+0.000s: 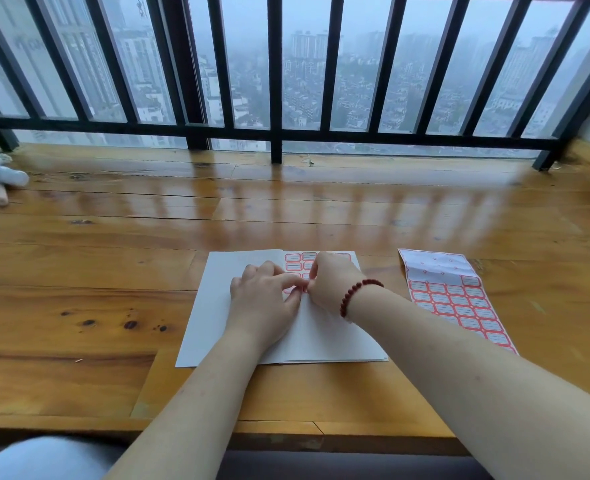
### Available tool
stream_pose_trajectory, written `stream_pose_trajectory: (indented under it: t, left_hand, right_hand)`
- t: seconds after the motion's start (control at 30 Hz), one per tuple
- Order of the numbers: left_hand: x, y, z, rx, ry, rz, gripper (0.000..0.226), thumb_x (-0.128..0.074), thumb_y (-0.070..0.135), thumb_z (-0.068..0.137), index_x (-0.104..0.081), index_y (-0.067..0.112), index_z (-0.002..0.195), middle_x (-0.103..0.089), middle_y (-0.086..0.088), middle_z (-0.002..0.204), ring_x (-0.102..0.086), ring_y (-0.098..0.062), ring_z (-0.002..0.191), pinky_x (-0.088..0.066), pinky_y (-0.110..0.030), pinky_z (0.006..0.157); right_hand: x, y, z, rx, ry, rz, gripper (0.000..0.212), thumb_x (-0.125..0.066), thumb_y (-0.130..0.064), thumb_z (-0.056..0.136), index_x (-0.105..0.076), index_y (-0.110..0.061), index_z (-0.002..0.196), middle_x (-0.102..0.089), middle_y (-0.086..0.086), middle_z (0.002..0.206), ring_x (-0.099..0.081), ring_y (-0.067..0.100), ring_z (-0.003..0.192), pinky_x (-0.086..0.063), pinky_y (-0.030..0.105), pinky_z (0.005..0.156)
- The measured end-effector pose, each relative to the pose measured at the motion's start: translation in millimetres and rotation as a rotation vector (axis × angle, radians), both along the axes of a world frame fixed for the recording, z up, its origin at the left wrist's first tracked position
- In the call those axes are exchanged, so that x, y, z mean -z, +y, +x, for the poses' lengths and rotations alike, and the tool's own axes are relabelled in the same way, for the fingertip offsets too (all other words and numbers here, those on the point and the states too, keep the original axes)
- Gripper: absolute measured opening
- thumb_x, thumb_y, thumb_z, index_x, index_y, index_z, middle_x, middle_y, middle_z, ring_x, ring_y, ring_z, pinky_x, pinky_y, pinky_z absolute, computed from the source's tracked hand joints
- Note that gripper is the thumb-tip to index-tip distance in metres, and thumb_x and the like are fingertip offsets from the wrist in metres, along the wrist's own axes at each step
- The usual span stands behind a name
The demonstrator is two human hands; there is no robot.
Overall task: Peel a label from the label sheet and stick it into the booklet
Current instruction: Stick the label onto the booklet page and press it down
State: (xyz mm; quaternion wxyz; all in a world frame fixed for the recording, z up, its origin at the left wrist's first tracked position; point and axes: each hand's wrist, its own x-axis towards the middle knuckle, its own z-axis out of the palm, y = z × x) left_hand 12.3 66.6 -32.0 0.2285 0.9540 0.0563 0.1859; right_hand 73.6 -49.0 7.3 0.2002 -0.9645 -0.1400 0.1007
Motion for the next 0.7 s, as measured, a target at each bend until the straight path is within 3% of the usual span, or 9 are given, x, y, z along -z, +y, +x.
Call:
stream_pose_trajectory:
  t: [0.17, 0.3, 0.4, 0.5, 0.6, 0.7]
  left_hand:
    - [-1, -1, 0, 0.004, -0.001, -0.009, 0.018, -0.055, 0.041, 0.086, -0.069, 0.043, 0.098, -0.058, 0.009, 0.101, -0.045, -0.022, 0.102, -0.026, -0.036, 0.082]
    - [-1, 0, -1, 0.006, -0.004, 0.005, 0.018, -0.055, 0.038, 0.087, -0.070, 0.042, 0.097, -0.058, 0.009, 0.099, -0.045, -0.021, 0.101, -0.028, -0.036, 0.083]
    - [-1, -1, -3, -0.015, -0.012, 0.045, 0.018, -0.055, 0.036, 0.086, -0.071, 0.038, 0.094, -0.059, 0.008, 0.097, -0.046, -0.021, 0.099, -0.029, -0.037, 0.083]
    - [-2, -5, -5, -0.076, -0.028, 0.253, 0.020, -0.052, 0.036, 0.084, -0.071, 0.032, 0.091, -0.062, 0.008, 0.096, -0.045, -0.022, 0.099, -0.025, -0.038, 0.082]
    - [-2, -8, -6, 0.107, -0.004, 0.260, 0.028, -0.045, 0.046, 0.086, -0.065, 0.041, 0.104, -0.056, 0.014, 0.109, -0.037, -0.020, 0.112, -0.017, -0.037, 0.087]
    - [0, -10, -5, 0.286, 0.165, 0.212, 0.045, -0.027, 0.058, 0.088, -0.036, 0.053, 0.132, -0.040, 0.017, 0.133, -0.019, -0.016, 0.129, -0.011, -0.039, 0.099]
  right_hand:
    - [13, 3, -10, 0.010, -0.068, 0.024, 0.009, -0.041, -0.015, 0.091, -0.043, -0.013, 0.099, -0.056, 0.012, 0.114, -0.051, 0.026, 0.082, -0.035, 0.032, 0.067]
    - [21, -2, -10, -0.012, -0.132, -0.009, 0.023, -0.039, -0.009, 0.090, -0.041, -0.010, 0.113, -0.049, 0.012, 0.124, -0.055, 0.030, 0.104, -0.036, 0.033, 0.072]
    - [24, -17, -4, 0.024, -0.191, -0.038, 0.031, -0.039, -0.004, 0.088, -0.041, -0.011, 0.118, -0.047, 0.011, 0.126, -0.058, 0.032, 0.097, -0.038, 0.033, 0.070]
    - [27, -30, -2, 0.066, -0.269, 0.006, 0.027, -0.042, -0.004, 0.087, -0.046, -0.011, 0.113, -0.050, 0.012, 0.120, -0.058, 0.034, 0.090, -0.036, 0.032, 0.066]
    - [35, -33, -3, 0.080, -0.347, -0.001, 0.028, -0.042, -0.008, 0.087, -0.046, -0.014, 0.114, -0.052, 0.010, 0.118, -0.058, 0.031, 0.095, -0.029, 0.031, 0.065]
    - [40, -31, -5, 0.103, -0.365, 0.031, 0.028, -0.041, -0.010, 0.085, -0.047, -0.017, 0.112, -0.052, 0.008, 0.115, -0.056, 0.030, 0.099, -0.030, 0.034, 0.068]
